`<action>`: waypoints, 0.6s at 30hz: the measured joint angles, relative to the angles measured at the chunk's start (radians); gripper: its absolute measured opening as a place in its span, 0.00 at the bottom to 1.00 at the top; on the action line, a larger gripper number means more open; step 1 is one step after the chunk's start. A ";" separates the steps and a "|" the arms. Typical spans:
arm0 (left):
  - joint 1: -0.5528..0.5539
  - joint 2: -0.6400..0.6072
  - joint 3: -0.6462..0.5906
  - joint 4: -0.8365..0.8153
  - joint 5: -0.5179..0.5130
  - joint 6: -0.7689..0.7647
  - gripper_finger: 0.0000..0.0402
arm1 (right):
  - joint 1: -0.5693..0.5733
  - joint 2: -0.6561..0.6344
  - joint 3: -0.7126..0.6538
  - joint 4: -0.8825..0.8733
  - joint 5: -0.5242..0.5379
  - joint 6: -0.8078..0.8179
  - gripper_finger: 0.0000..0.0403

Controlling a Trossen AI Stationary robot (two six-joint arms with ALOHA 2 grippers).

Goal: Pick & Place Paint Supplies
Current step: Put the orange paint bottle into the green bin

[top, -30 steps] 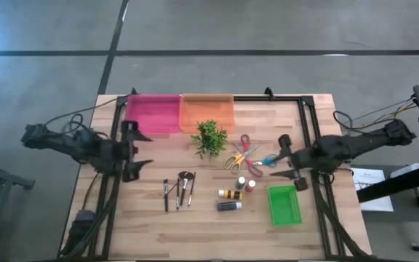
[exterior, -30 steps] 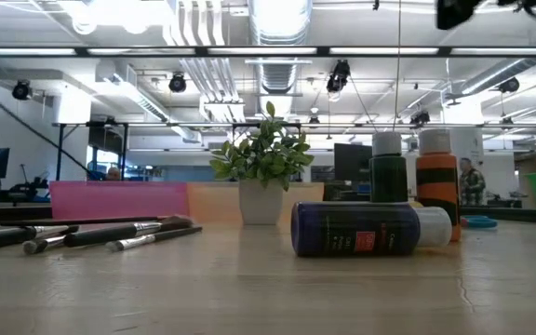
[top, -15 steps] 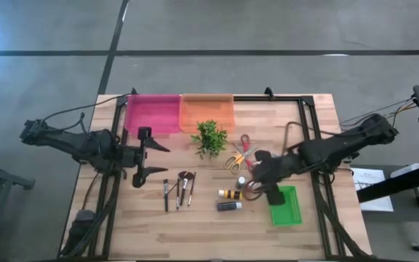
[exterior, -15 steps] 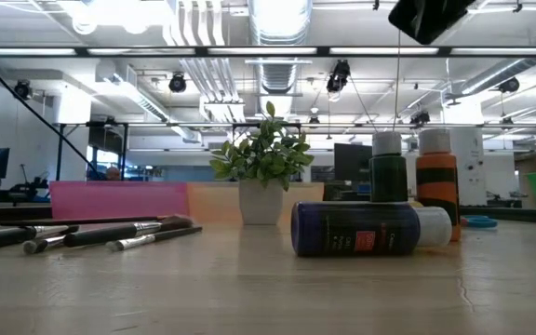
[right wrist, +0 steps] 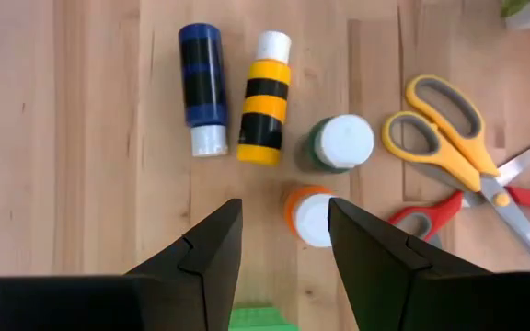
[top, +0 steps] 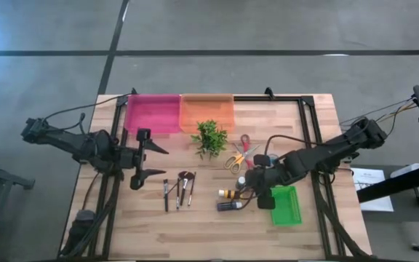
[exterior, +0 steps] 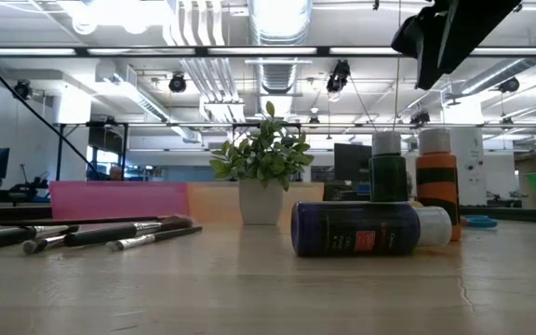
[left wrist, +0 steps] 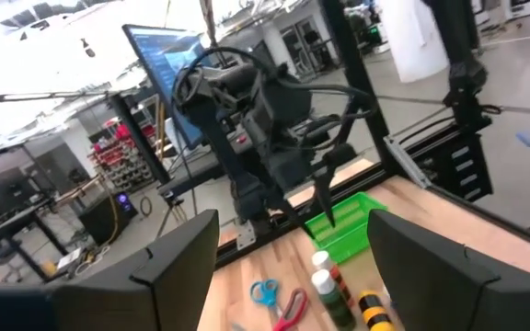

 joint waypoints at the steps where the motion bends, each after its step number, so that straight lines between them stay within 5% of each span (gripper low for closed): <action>1: -0.009 0.001 0.000 0.000 0.000 0.000 0.71 | 0.002 0.000 0.001 0.002 0.000 0.002 0.40; 18: -0.105 0.012 0.000 0.015 0.000 0.002 0.71 | -0.066 0.077 0.000 -0.063 -0.090 0.017 0.40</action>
